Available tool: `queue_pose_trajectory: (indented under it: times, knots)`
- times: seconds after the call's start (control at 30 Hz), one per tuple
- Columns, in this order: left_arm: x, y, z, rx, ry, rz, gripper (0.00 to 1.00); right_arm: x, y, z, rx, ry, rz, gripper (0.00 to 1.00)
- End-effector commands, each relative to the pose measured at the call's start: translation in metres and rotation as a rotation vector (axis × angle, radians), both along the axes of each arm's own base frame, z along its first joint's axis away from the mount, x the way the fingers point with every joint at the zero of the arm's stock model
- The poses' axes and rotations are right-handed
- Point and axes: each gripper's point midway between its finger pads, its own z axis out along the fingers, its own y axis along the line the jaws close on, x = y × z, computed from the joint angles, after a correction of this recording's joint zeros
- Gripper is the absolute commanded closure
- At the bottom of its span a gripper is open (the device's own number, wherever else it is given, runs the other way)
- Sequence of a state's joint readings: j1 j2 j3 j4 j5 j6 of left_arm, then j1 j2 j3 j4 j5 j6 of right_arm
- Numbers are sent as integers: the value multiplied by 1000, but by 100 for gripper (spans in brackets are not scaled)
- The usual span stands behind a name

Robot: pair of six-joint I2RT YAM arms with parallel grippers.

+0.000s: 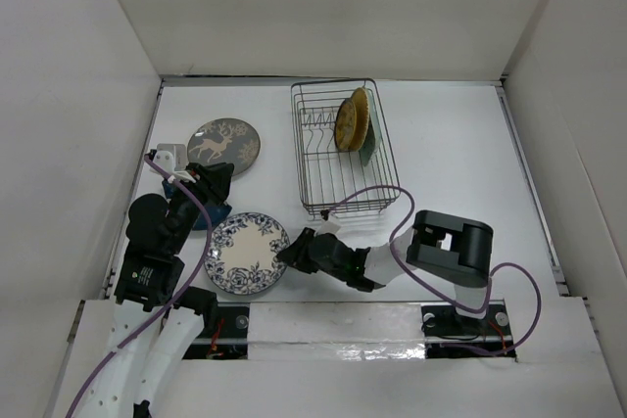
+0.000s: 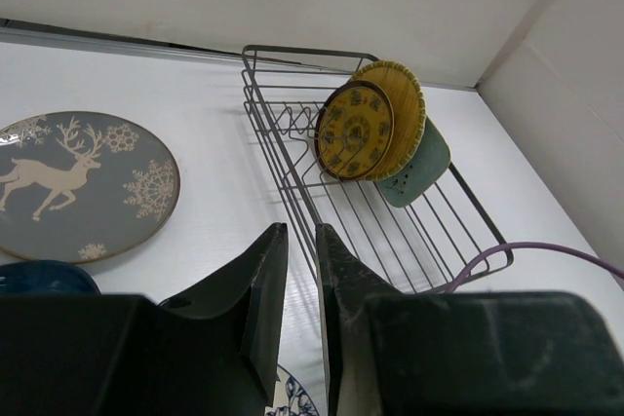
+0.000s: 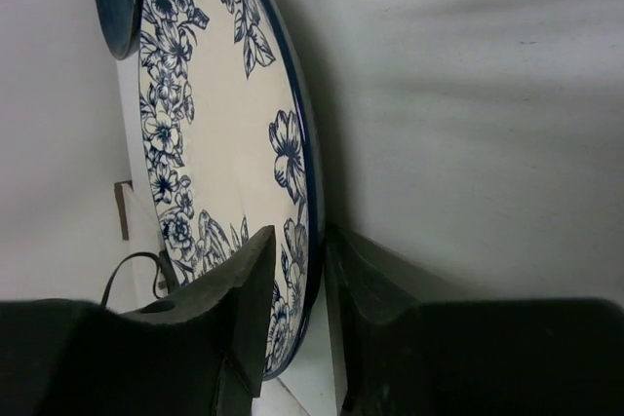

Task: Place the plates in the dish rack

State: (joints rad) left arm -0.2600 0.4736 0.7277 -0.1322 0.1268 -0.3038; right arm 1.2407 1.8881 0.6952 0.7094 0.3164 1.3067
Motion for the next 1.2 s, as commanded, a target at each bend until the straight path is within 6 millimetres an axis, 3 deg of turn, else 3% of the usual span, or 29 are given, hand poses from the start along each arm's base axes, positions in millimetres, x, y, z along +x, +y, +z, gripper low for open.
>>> queue_pose_trajectory:
  times: [0.0, 0.13, 0.3, 0.33, 0.37, 0.4, 0.47, 0.6, 0.77, 0.8, 0.93, 1.07, 1.13, 1.17]
  knots:
    - [-2, 1, 20, -15, -65, -1, 84, 1, 6, -9, -6, 26, 9, 70]
    - [-3, 2, 21, -17, -70, 3, 84, 0, -1, -16, -20, 35, 0, 98]
    - [-3, 2, 20, -16, -68, 5, 84, -6, -25, -5, -64, -18, -59, 100]
    - [-3, 2, 21, -17, -70, 5, 85, -10, -27, 13, -51, -41, -64, 100]
    - [-3, 2, 21, -17, -71, 5, 85, -20, -31, 14, -87, -55, -53, 100]
    - [-3, 2, 21, -16, -73, 5, 84, -18, -37, 23, -111, -104, -81, 100]
    - [-4, 2, 22, -18, -76, 5, 84, -29, -41, 49, -152, -167, -75, 100]
    - [-3, 4, 23, -19, -77, 13, 84, -25, -55, 104, -227, -328, -128, 100]
    - [-4, 6, 24, -19, -82, 22, 84, -3, -85, 172, -287, -485, -233, 100]
    - [-5, 6, 25, -20, -86, 23, 84, 0, -90, 199, -281, -532, -247, 100]
    - [-6, 8, 27, -23, -94, 34, 81, 38, -120, 252, -310, -613, -345, 100]
    - [-8, 9, 29, -24, -99, 36, 79, 100, -167, 302, -308, -681, -509, 100]
    - [-8, 8, 28, -26, -96, 31, 79, 119, -179, 331, -298, -735, -538, 100]
    - [-8, 8, 28, -26, -96, 28, 79, 131, -185, 335, -318, -744, -565, 100]
